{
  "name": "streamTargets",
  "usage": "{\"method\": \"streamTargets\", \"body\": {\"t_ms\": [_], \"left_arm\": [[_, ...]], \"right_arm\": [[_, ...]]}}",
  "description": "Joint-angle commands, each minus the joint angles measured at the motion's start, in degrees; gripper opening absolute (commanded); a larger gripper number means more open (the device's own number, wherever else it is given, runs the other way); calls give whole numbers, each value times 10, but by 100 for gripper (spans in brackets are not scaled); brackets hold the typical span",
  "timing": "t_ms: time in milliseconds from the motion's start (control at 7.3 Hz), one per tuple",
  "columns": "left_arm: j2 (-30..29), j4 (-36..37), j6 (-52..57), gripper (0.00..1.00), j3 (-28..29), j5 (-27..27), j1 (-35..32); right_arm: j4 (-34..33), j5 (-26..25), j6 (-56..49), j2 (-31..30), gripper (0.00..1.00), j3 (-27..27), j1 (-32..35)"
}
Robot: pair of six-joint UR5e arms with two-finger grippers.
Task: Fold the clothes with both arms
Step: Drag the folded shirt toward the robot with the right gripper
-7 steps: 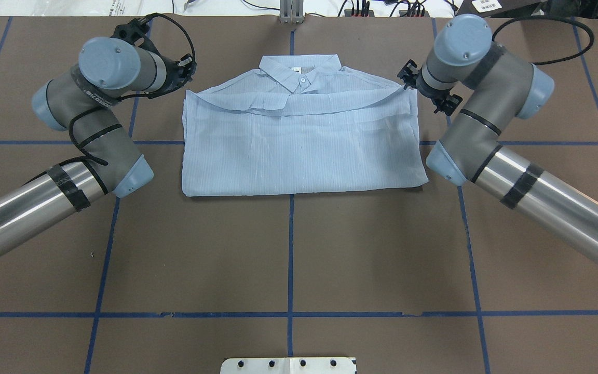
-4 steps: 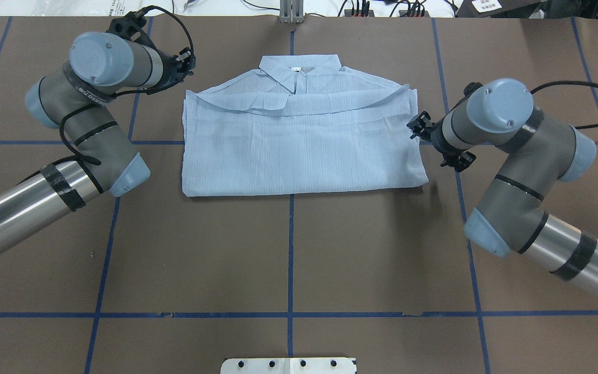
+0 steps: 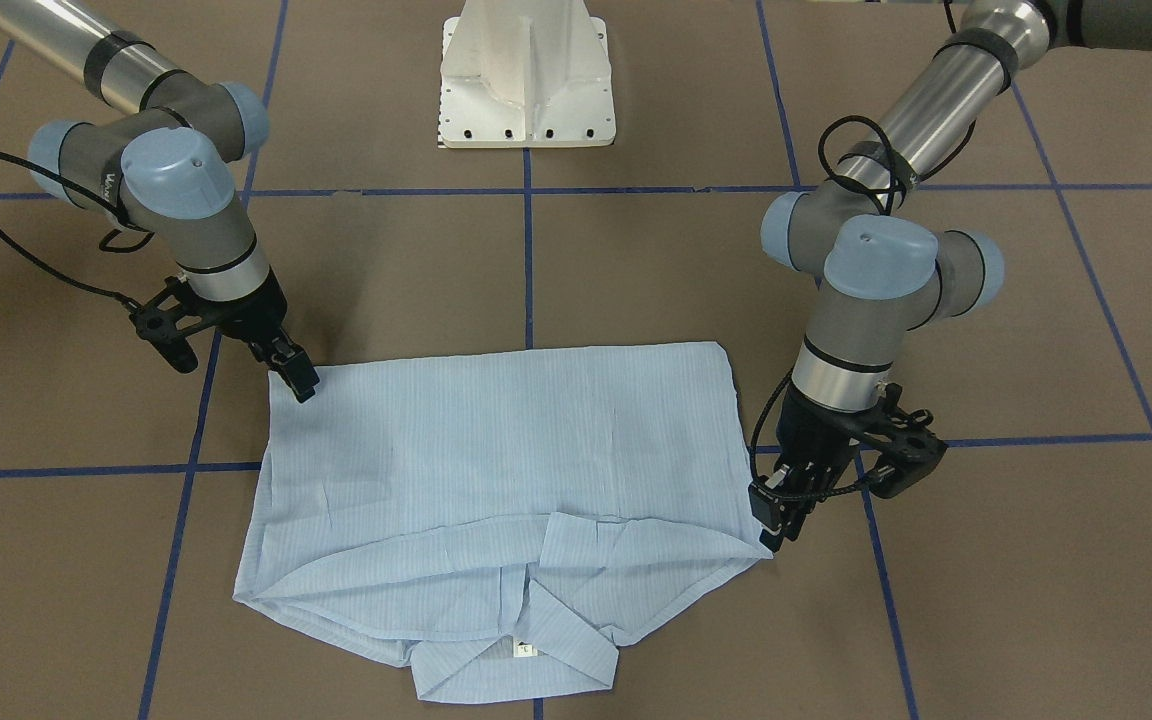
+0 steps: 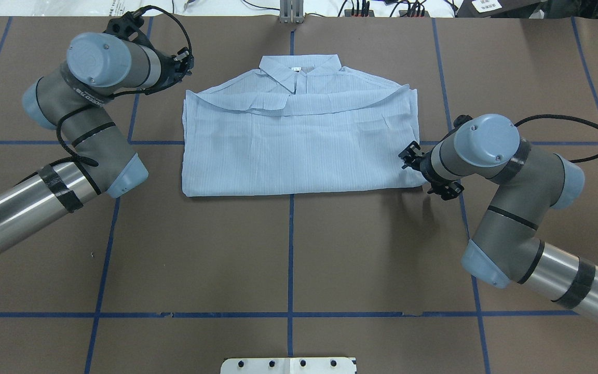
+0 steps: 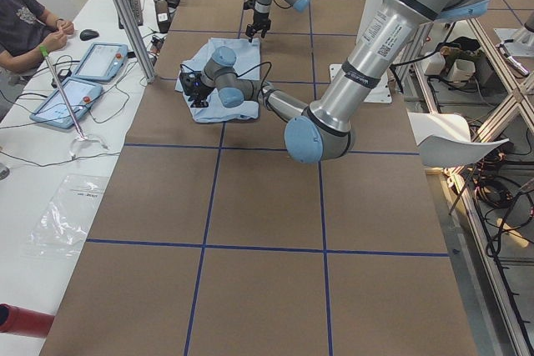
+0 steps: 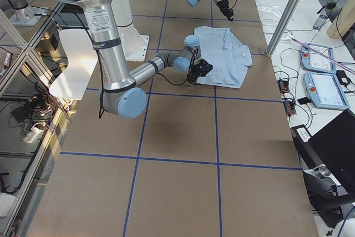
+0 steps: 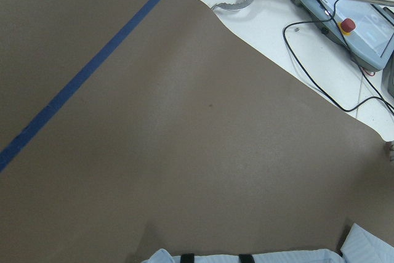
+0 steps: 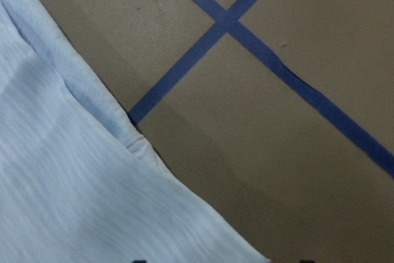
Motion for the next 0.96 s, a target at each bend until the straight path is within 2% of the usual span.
{"method": "streamTargets", "body": {"t_ms": [0, 411, 548, 822], "left_arm": [[14, 1, 0, 36, -16, 2, 0], [16, 1, 0, 36, -18, 2, 0], [16, 1, 0, 36, -24, 2, 0], [23, 4, 0, 36, -70, -4, 1]], "right_arm": [[0, 3, 9, 0, 0, -4, -1], [-3, 39, 7, -2, 0, 19, 10], [-6, 40, 7, -35, 0, 57, 9], [-9, 84, 12, -147, 0, 187, 0]]}}
